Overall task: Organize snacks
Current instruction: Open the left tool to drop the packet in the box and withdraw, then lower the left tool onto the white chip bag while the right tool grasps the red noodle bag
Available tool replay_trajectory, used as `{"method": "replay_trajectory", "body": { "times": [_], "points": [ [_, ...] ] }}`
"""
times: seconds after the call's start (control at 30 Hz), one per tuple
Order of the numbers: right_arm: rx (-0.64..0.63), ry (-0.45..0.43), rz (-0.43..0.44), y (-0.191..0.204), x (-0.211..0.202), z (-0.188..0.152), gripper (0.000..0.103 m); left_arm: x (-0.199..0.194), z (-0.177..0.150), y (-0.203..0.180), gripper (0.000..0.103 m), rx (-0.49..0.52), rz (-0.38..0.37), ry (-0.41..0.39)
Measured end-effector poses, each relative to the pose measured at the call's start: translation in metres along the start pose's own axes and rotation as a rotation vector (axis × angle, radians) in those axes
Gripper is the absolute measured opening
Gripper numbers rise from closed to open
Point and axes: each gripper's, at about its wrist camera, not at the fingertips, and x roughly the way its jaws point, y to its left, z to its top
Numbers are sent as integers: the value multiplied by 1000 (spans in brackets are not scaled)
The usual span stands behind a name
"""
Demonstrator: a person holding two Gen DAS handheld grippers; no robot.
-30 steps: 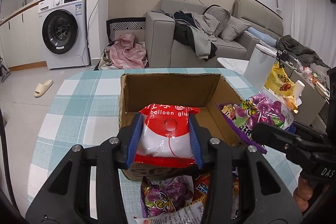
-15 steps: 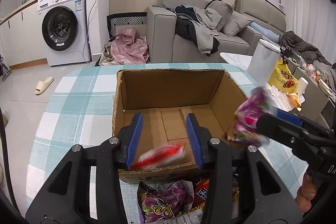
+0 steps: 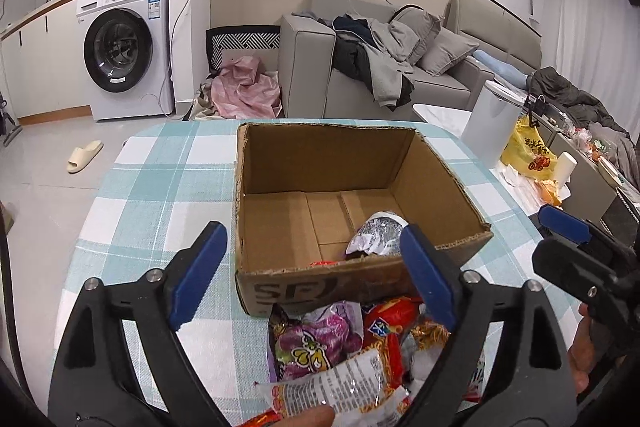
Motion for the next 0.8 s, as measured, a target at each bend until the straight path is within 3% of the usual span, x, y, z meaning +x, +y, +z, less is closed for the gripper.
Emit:
{"method": "replay_trajectory", "body": {
  "times": [0.07,0.57,0.8],
  "points": [
    [-2,1,1,0,-4,-4,103,-7,-3,-1,102,3,0,-9],
    [-5,8,9,-3,-30,-30,103,-67,-37,-13,102,67,31,-58],
    [-24,78,16,-2,-27,-43,103,-85,-57,-7,102,40,40,-36]
  ]
}}
